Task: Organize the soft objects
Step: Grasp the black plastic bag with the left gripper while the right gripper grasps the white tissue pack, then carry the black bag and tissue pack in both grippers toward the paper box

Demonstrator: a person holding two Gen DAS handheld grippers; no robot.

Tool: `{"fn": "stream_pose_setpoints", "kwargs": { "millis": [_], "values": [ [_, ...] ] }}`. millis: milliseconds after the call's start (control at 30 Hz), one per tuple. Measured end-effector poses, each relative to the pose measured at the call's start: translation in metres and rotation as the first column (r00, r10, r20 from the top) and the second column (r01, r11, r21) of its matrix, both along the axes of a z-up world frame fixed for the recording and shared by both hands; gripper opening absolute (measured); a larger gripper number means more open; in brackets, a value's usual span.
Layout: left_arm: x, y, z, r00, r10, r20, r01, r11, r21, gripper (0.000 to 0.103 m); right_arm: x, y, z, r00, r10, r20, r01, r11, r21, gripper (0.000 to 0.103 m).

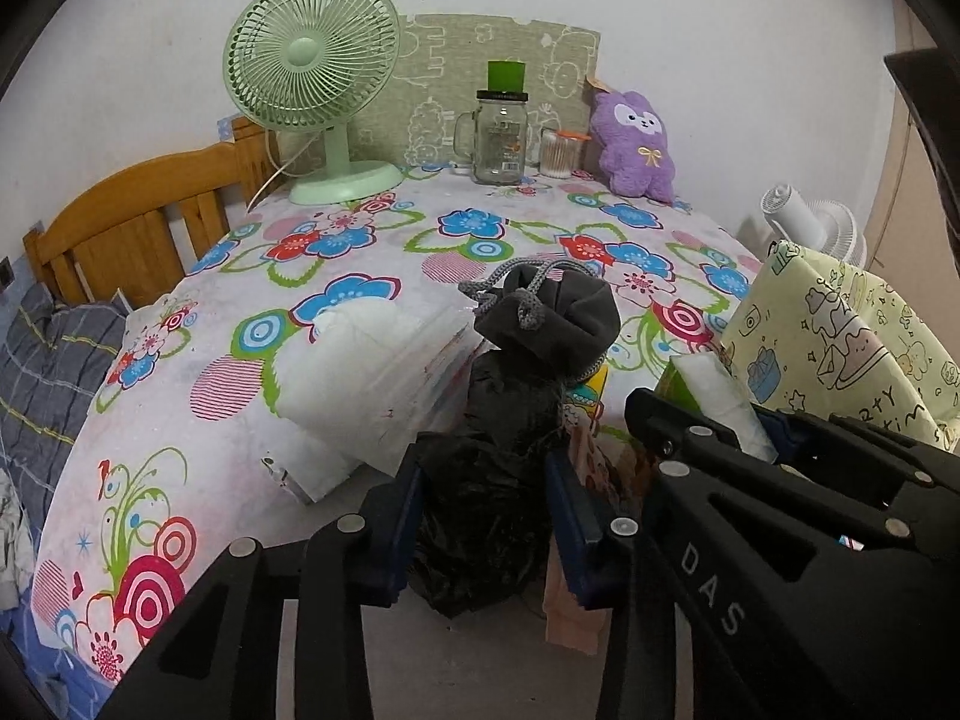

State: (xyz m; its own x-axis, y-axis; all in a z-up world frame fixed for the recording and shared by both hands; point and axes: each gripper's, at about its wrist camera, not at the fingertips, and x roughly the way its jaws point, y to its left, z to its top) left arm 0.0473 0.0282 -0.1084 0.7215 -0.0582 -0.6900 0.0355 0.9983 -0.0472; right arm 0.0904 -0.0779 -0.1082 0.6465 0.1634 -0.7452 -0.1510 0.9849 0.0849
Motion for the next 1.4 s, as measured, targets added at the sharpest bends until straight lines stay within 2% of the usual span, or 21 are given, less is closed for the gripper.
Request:
{"fn": "stream_pose_setpoints", "kwargs": {
  "millis": [567, 900, 1067, 1267, 1400],
  "values": [
    [-0.008, -0.004, 0.015, 1.0, 0.018, 0.018, -0.019, 1.0, 0.015, 0.034, -0.012, -0.008, 0.016, 0.999, 0.015, 0.04, -0.016, 0.999, 0.034, 0.022],
    [-0.012, -0.002, 0.001, 0.996, 0.054, -0.07, -0.055, 0.998, -0.011, 0.038, -0.015, -0.009, 0.014, 0.999, 0.018, 0.031, -0.019, 0.999, 0.047, 0.022],
    [-0.019, -0.004, -0.001, 0.996, 0.061, -0.066, -0.062, 0.998, -0.012, 0.039, -0.02, -0.009, 0.011, 0.999, 0.022, 0.025, -0.023, 0.999, 0.043, 0.022],
    [-0.024, -0.007, 0.005, 0.998, 0.047, -0.042, -0.048, 0.999, -0.025, 0.03, -0.024, -0.012, 0.013, 0.999, 0.018, 0.032, -0.02, 0.999, 0.049, 0.022],
    [-0.027, -0.008, 0.015, 0.999, 0.047, -0.014, -0.047, 0.999, -0.025, 0.03, -0.028, -0.013, 0.019, 0.999, 0.021, 0.049, -0.023, 0.998, 0.054, 0.022]
  ]
}}
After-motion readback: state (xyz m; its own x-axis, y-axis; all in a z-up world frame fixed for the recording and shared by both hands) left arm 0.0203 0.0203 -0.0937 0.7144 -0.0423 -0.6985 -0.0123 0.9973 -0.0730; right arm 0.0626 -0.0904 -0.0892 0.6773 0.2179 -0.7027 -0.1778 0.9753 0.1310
